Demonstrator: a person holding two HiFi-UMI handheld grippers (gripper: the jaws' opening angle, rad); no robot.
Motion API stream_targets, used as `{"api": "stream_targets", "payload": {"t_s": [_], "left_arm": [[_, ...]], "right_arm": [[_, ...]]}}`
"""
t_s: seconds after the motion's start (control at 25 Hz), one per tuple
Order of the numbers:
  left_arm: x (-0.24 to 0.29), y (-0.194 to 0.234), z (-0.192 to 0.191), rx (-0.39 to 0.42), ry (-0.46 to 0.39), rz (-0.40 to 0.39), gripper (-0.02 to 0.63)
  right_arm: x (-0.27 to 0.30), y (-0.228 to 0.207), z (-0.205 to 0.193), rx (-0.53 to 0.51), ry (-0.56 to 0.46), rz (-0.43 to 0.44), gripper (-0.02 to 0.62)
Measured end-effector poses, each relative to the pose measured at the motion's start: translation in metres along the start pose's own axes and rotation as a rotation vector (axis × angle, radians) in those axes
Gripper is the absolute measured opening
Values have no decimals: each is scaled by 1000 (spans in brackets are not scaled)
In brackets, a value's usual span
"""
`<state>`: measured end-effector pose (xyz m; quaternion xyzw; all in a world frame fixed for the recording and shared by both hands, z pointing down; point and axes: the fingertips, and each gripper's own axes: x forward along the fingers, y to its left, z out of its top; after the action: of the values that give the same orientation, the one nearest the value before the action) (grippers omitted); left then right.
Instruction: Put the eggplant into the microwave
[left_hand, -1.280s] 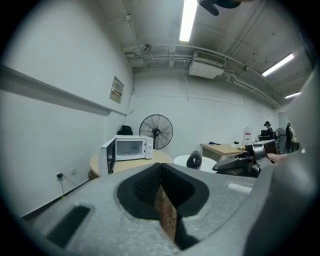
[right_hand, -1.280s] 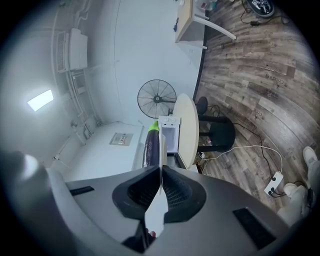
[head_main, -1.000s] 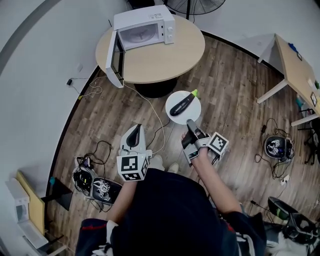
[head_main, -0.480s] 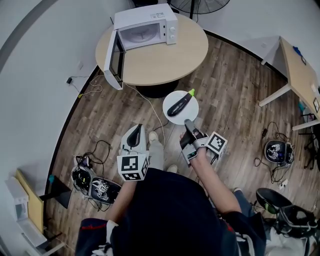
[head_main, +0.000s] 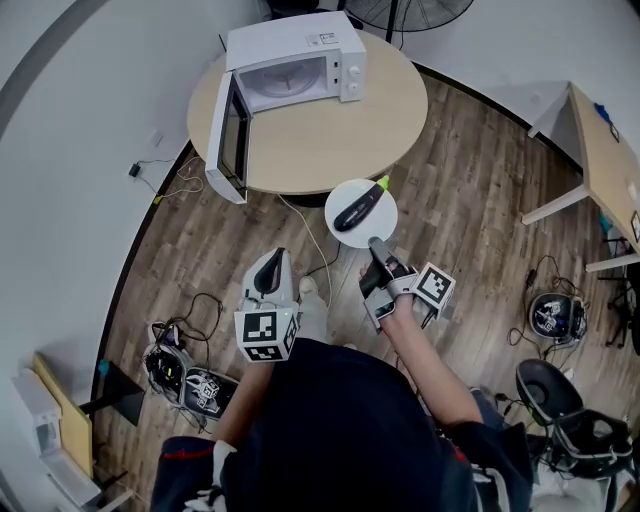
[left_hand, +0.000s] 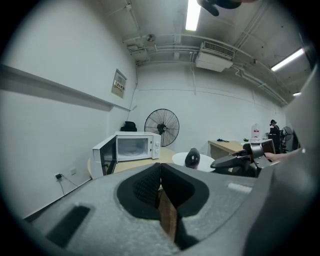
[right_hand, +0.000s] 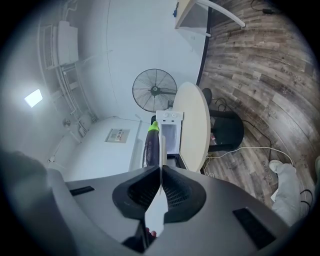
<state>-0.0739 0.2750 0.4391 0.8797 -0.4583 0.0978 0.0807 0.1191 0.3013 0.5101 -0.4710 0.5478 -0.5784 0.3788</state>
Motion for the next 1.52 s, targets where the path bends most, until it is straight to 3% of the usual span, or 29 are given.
{"api": "stream_targets", "payload": {"t_s": [0.84,1.28,1.52], "left_arm": [[162,145,64,-12,-10,-58,17],[211,176,70,-27,9,-38,17],[239,184,68,-49,31,26,17]], "right_arm": [[215,41,30,-7,-10,-15,21],[286,44,47,2,32,-21,21],[323,43,69,12,93,-14,21]]}}
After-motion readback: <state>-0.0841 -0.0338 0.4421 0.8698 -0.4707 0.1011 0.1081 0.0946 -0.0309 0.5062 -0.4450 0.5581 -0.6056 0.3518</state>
